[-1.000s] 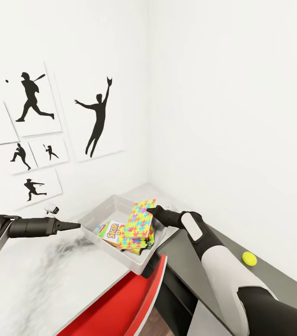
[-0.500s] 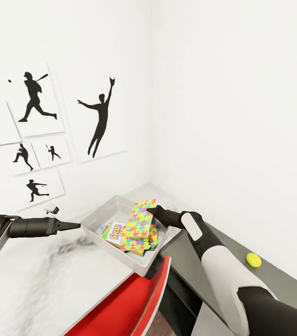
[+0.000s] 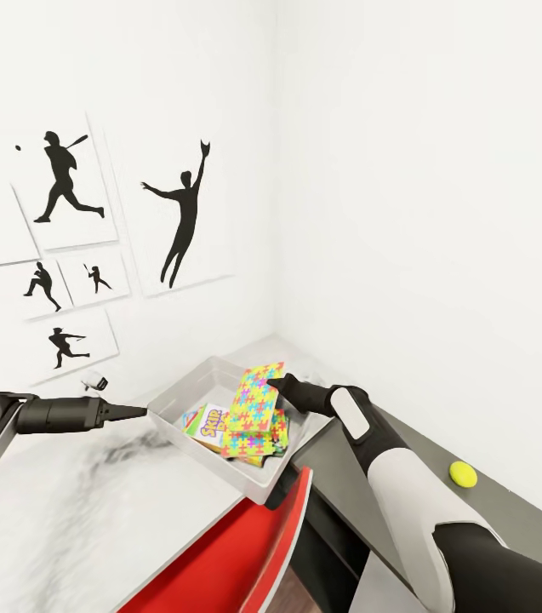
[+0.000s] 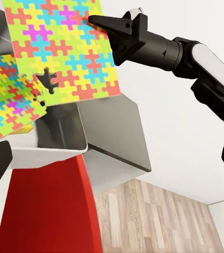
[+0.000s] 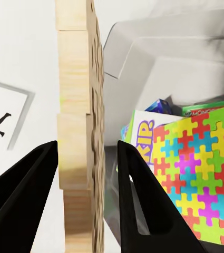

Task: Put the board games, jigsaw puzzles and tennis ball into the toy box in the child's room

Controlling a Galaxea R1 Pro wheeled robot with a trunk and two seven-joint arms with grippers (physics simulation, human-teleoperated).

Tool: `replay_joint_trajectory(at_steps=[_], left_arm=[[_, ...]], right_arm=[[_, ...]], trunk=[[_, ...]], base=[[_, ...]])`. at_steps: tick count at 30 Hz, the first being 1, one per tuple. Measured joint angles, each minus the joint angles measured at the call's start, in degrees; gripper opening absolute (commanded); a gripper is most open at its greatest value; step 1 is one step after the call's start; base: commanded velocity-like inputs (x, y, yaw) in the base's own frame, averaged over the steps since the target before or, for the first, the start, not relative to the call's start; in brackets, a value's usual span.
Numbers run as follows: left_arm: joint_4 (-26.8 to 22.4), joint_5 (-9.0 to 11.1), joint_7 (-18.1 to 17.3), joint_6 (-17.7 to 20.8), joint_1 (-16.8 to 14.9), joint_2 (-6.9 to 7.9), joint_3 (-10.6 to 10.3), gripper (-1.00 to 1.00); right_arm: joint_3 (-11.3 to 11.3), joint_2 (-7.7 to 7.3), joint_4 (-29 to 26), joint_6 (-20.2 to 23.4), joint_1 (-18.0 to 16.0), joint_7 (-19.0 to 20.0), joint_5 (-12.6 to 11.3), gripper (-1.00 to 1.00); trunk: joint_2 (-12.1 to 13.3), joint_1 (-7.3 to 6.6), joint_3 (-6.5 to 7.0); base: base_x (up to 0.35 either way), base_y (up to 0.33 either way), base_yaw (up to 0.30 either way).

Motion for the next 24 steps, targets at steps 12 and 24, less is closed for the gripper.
replay_joint_trajectory(at_steps=[12,24], left_arm=[[0.0,0.0,0.1,0.0,0.0,0.0,0.0,1.0],[0.4,0.1,0.2,-0.1,0.0,-0.01,0.0,1.0]], right_arm=[[0.0,0.0,0.0,0.0,0.0,0.0,0.0,-1.0],[0.0,0.0,0.0,0.0,0.0,0.1,0.0,-1.0]], trunk=[[0.0,0.0,0.0],[0.0,0.0,0.0]], base=[[0.076,0.0,0.18],[0.088,0.0,0.009]])
